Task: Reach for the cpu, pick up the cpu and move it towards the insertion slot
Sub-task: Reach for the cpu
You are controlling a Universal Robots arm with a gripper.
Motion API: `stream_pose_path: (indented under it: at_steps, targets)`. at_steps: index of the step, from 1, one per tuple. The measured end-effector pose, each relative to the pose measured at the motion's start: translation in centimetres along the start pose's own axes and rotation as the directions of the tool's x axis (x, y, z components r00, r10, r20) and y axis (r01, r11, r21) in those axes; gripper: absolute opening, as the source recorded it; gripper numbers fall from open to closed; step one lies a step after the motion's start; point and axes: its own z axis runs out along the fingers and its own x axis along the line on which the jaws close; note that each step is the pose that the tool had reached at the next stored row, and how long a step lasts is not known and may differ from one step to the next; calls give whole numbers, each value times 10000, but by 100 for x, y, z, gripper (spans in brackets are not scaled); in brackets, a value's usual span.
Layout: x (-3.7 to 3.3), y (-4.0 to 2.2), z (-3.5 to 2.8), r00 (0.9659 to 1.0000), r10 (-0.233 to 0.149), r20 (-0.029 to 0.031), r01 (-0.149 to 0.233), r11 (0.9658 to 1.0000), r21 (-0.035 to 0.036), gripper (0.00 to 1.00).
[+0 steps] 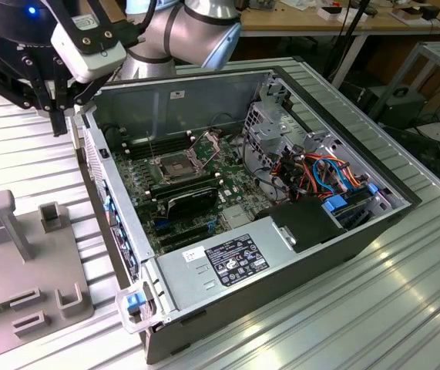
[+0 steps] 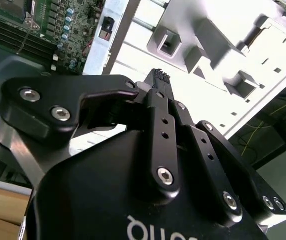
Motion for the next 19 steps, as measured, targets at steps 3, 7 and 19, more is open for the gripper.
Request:
stream_pose_path:
  at_steps: [3,7,19]
  targets:
    - [55,-4,3,10000,1,0,-1,10000,1,11]
    - [124,-10,7,10000,0,1,0,10000,0,11]
    - [461,-57,19,10000,-16,4,16,10000,0,11]
